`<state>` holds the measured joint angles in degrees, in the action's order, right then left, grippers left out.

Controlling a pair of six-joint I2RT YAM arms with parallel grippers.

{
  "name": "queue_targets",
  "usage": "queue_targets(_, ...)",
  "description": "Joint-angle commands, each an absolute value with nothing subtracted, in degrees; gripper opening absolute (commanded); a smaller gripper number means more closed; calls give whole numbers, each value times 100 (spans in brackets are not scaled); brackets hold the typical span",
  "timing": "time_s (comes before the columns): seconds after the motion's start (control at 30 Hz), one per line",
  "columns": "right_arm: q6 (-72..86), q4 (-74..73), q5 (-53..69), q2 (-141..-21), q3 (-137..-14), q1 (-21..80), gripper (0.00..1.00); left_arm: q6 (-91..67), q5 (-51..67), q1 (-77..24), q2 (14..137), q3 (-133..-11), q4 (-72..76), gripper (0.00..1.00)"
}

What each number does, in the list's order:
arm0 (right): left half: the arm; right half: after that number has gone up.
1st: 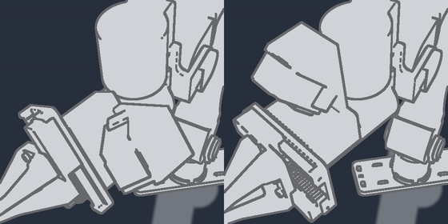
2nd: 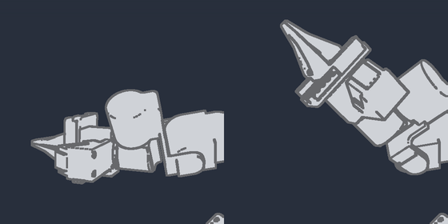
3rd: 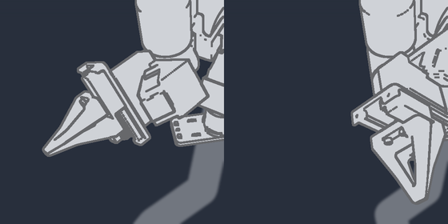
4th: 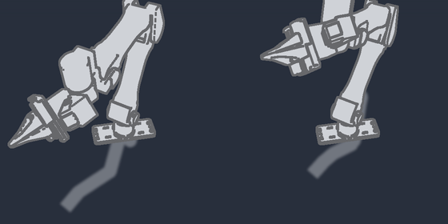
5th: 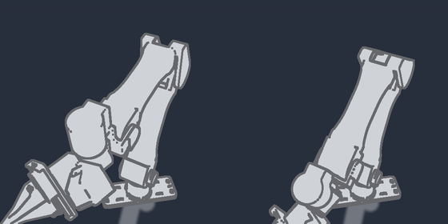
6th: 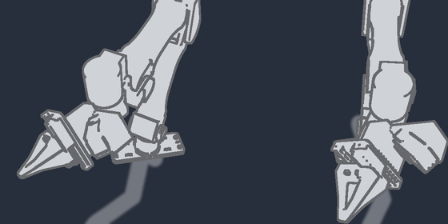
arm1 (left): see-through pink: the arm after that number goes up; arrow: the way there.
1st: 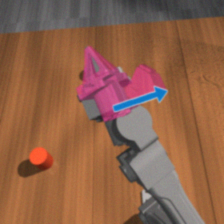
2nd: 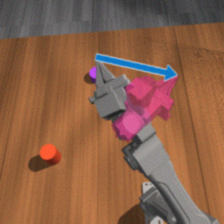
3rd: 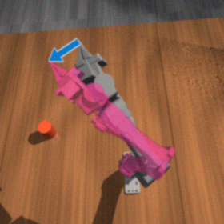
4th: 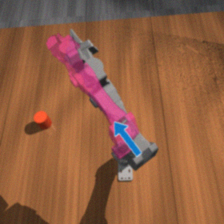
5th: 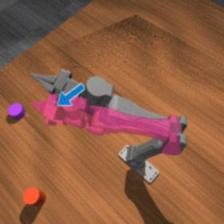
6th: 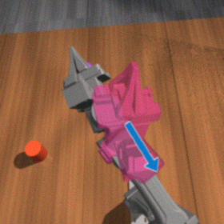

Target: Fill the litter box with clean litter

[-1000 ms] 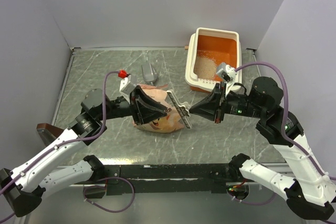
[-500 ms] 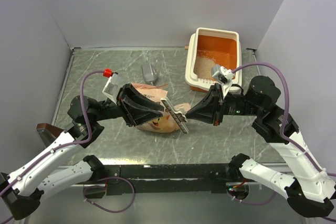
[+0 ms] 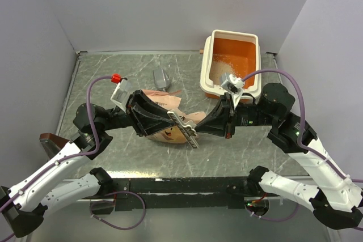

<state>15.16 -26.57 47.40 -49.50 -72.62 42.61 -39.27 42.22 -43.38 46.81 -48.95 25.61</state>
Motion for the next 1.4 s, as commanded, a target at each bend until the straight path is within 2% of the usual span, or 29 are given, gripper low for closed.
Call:
queue_targets(0.0,1512,-2347,4632,-4948,-7242,4350,0,-3973,4280,-4351,4562,-5036,2874,37)
queue_targets(0.47,1529,-2215,4623,-5027,-7110,4412,0,-3850,4316,-4359,4614,-5080,2821,36)
queue_targets(0.53,1521,-2224,4632,-5019,-7145,4403,0,-3806,4315,-4359,4614,-5098,2769,28)
queue_targets(0.57,1529,-2224,4632,-5019,-7154,4403,0,-3771,4307,-4359,4623,-5098,2751,14)
queue_targets(0.6,1529,-2224,4649,-5010,-7154,4412,0,-3753,4324,-4359,4614,-5098,2751,6)
queue_targets(0.63,1529,-2224,4649,-5010,-7154,4412,0,-3744,4342,-4359,4623,-5098,2760,1)
queue_targets(0.7,1529,-2224,4649,-4992,-7163,4403,0,-3753,4395,-4359,4614,-5071,2777,1)
queue_targets(0.73,1538,-2224,4649,-4975,-7163,4412,3,-3736,4386,-4359,4614,-5071,2769,1)
queue_targets(0.77,1564,-2215,4649,-4957,-7137,4403,13,-3718,4360,-4359,4588,-5071,2742,1)
queue_targets(0.83,1564,-2215,4667,-4922,-7110,4403,21,-3657,4316,-4359,4562,-5089,2638,1)
queue_targets(0.87,1547,-2250,4641,-4913,-7102,4412,33,-3648,4315,-4359,4562,-5098,2593,1)
queue_targets(0.97,1249,-2601,4308,-4782,-7224,4403,52,-3542,4245,-4359,4535,-5212,2278,1)
queue_targets(1.13,792,-2944,3858,-4457,-7356,4395,63,-3358,4122,-4359,4448,-5379,1776,1)
queue_targets(1.37,721,-2901,4482,-4597,-7471,4395,76,-3358,4034,-4359,4421,-5511,1442,1)
